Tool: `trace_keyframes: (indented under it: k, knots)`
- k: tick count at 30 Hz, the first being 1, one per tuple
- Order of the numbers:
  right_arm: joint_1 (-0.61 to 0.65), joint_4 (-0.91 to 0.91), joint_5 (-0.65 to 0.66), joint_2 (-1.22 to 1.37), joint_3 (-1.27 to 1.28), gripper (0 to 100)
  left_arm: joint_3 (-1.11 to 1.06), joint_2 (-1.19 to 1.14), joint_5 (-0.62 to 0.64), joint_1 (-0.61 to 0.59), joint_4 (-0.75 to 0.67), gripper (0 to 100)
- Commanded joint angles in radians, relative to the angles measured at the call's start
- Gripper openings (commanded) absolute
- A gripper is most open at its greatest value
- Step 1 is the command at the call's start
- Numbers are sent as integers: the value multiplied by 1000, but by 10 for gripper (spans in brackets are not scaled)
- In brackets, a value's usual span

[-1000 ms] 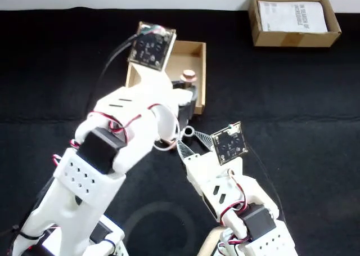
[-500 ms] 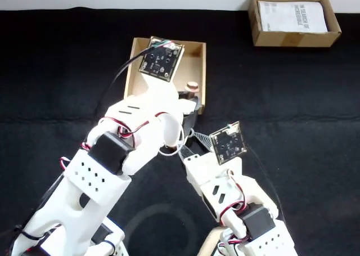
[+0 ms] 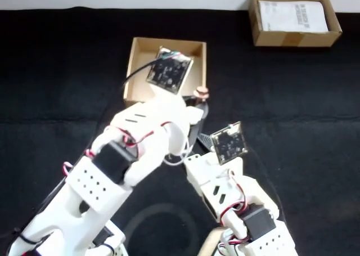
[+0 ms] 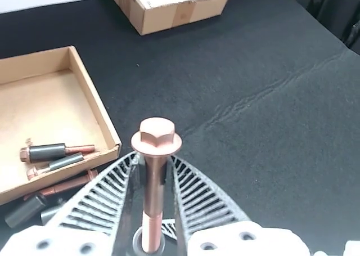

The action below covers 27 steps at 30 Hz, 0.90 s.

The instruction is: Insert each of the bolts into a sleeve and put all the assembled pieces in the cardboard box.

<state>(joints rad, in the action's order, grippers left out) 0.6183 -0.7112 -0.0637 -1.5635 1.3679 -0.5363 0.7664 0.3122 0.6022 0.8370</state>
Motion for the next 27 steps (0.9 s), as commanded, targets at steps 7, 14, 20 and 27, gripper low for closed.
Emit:
trace_keyframes:
  k: [7, 14, 20, 27]
  knots:
    - [-79, 19, 8, -13, -5, 7, -191, 206, 6, 15, 32, 9]
    - [-56, 10, 14, -13, -8, 7, -306, 222, 6, 18, -104, 9]
    - [-5, -15, 14, -13, -13, 7, -341, 220, 2, 16, -176, 13]
    - [-7, -10, 15, -13, -7, 7, -298, 231, 0, 15, -57, 113]
